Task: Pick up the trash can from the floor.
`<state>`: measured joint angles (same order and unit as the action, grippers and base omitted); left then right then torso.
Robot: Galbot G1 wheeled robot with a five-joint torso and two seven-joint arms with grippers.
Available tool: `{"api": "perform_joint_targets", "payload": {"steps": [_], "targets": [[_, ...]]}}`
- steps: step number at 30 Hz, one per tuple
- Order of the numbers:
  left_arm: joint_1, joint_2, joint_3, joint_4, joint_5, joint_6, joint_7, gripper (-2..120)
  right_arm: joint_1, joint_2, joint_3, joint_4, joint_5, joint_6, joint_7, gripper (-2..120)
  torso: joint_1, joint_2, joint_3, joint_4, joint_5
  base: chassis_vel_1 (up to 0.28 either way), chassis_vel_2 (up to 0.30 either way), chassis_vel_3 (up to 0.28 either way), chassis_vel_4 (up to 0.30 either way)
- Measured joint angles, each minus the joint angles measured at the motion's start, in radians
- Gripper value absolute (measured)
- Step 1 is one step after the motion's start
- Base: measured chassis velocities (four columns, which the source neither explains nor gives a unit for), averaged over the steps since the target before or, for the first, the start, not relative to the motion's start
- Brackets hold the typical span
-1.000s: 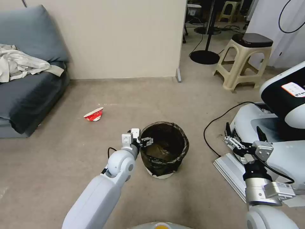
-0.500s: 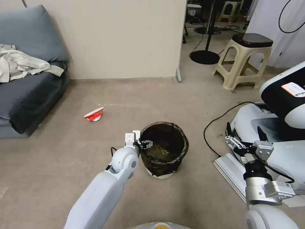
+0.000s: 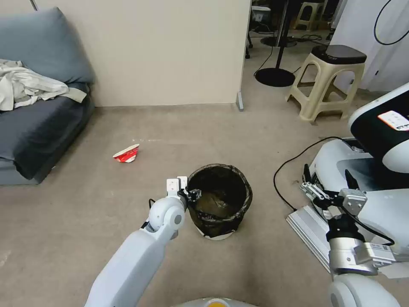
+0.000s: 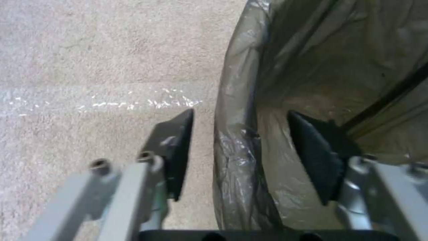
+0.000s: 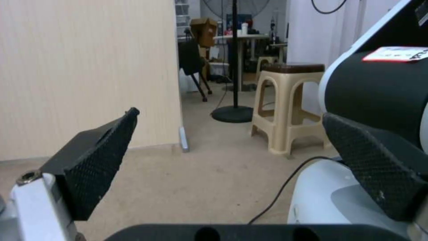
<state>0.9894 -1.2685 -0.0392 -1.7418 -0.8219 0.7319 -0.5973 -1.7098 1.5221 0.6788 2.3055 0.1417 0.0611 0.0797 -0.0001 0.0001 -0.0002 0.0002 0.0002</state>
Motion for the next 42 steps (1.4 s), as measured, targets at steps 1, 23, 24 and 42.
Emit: {"api": "perform_joint_targets", "payload": {"steps": [1,23,24,42], "targets": [[0.0,0.0,0.0,0.0,0.0,0.0,0.0,49,0.0,0.0,0.0,0.0,0.0,0.0,0.0,100,0.0,0.0,0.0,0.0,0.0,0.0,0.0,0.0,0.0],[0.008,0.002,-0.014,-0.005,-0.01,0.0,0.001,3,-0.002,0.002,-0.001,0.001,-0.003,0.001,0.001,100,0.0,0.0,0.0,-0.0004,-0.0005,0.0,0.0,0.0,0.0],[0.01,0.002,-0.019,-0.006,-0.011,0.0,0.001,3,-0.003,0.001,-0.001,0.001,-0.003,0.001,0.002,100,0.0,0.0,0.0,-0.0004,-0.0005,0.0,0.0,0.0,0.0],[0.049,0.027,-0.13,-0.153,-0.138,0.001,-0.033,1,-0.011,-0.006,0.004,0.017,-0.004,0.002,0.007,100,0.0,0.0,0.0,-0.0003,-0.0002,0.0,0.0,0.0,0.0]]}}
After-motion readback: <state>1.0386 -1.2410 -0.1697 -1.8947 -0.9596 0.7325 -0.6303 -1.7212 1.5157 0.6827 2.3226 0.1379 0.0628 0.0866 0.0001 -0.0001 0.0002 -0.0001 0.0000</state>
